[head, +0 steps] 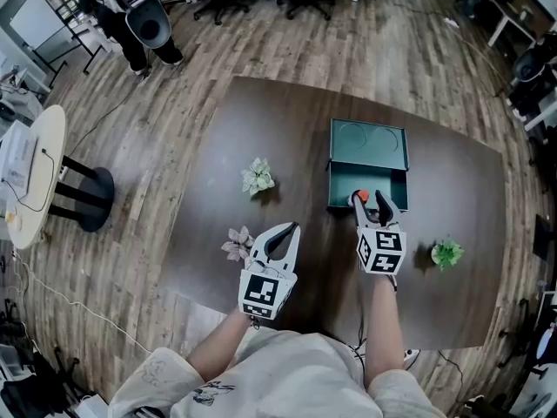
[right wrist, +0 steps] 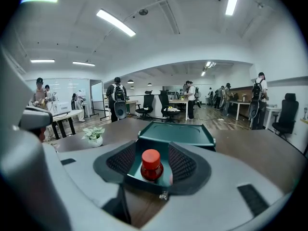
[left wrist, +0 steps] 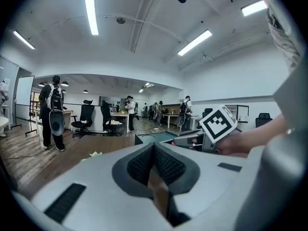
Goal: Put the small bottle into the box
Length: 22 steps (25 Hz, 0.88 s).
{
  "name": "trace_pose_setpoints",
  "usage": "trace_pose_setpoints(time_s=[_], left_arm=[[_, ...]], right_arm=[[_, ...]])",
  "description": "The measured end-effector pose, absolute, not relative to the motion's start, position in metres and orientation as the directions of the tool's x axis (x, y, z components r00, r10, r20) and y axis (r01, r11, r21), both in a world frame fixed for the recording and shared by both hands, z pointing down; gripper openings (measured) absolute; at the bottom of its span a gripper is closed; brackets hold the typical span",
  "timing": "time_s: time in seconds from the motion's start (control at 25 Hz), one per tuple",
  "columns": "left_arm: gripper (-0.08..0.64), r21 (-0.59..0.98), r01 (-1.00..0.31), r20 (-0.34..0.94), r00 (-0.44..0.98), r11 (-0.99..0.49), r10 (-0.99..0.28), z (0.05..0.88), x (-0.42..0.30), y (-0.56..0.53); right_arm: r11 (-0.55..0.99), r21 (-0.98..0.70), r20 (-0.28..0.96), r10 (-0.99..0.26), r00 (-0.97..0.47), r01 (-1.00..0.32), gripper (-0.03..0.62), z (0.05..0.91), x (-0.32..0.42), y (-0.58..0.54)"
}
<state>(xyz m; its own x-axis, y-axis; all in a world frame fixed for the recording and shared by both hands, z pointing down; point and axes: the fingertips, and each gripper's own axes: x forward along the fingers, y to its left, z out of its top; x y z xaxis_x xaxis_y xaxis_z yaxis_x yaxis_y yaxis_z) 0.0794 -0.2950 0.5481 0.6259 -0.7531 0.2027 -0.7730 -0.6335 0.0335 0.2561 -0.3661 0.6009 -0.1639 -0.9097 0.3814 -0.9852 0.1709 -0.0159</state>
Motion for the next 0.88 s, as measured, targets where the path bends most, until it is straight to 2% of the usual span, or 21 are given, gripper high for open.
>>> trace_pose_setpoints(time_s=[0.88], left_arm=[[0.002,-0.023,-0.757,0.050,0.651,-0.653,-0.757,0.485,0.096,-0.272]], right_arm=[[-0.029,0.006,0.178,-0.984,0.030,-1.000,0.216,0.501,0.322,-0.221]])
